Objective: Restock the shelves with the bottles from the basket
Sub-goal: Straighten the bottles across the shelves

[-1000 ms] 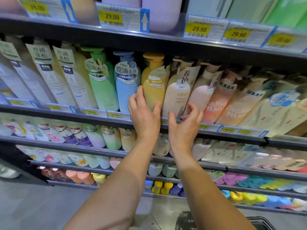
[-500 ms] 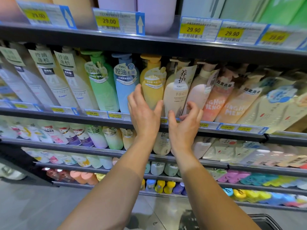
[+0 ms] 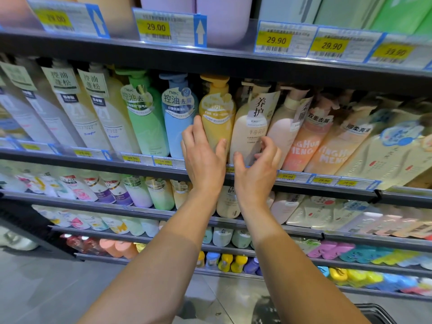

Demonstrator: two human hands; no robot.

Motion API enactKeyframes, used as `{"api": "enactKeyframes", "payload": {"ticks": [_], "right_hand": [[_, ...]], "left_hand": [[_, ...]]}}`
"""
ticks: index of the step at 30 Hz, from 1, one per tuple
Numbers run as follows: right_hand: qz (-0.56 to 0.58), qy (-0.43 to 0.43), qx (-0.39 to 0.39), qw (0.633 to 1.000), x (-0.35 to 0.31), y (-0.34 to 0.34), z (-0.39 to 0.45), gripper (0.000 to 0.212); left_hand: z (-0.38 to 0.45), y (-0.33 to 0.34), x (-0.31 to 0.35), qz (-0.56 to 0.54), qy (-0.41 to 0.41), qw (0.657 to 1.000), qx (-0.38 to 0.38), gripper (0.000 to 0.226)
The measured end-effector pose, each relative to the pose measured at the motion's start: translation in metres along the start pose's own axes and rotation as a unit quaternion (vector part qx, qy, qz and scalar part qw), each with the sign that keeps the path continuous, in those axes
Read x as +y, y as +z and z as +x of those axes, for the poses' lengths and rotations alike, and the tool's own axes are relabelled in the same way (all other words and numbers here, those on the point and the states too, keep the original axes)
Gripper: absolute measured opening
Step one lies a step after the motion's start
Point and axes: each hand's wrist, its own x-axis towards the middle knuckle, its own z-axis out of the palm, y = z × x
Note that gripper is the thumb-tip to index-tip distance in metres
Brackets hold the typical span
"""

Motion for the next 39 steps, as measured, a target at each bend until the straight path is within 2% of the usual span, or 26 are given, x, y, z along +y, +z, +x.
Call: {"api": "enactKeyframes", "payload": {"ticks": [8, 15, 20, 23, 27, 30, 39], "right_hand": [[-0.017, 0.0, 0.028, 0.999, -0.004, 0.008, -0.003, 0.072], [0.017, 0.024, 0.049, 0.998, -0.01, 0.014, -0.015, 0.062], [-0.012, -0.023, 0.074, 0.997, -0.019, 0.003, 0.004, 0.065], [-0.064, -0.053, 0.065, 0.994, -0.027, -0.003, 0.018, 0.069], [-0.14, -0.044, 0.036, 0.989, -0.031, -0.005, 0.026, 0.066], [-0.137, -0.03, 0.014, 0.99, -0.032, -0.005, 0.027, 0.067], [-0.1, -0.014, 0.013, 0.995, -0.035, -0.007, 0.028, 0.066]], "left_hand": [[0.001, -0.006, -0.003, -0.001, 0.015, 1.0, -0.009, 0.074], [0.002, -0.012, -0.007, -0.006, 0.026, 0.999, -0.035, 0.074], [0.008, -0.022, -0.013, -0.025, 0.043, 0.997, -0.064, 0.074], [0.012, -0.025, -0.012, -0.032, 0.062, 0.995, -0.069, 0.072], [0.017, -0.029, -0.01, -0.027, 0.073, 0.994, -0.076, 0.072], [0.022, -0.031, -0.008, -0.016, 0.074, 0.994, -0.078, 0.067], [0.034, -0.034, 0.0, 0.003, 0.062, 0.994, -0.09, 0.062]]}}
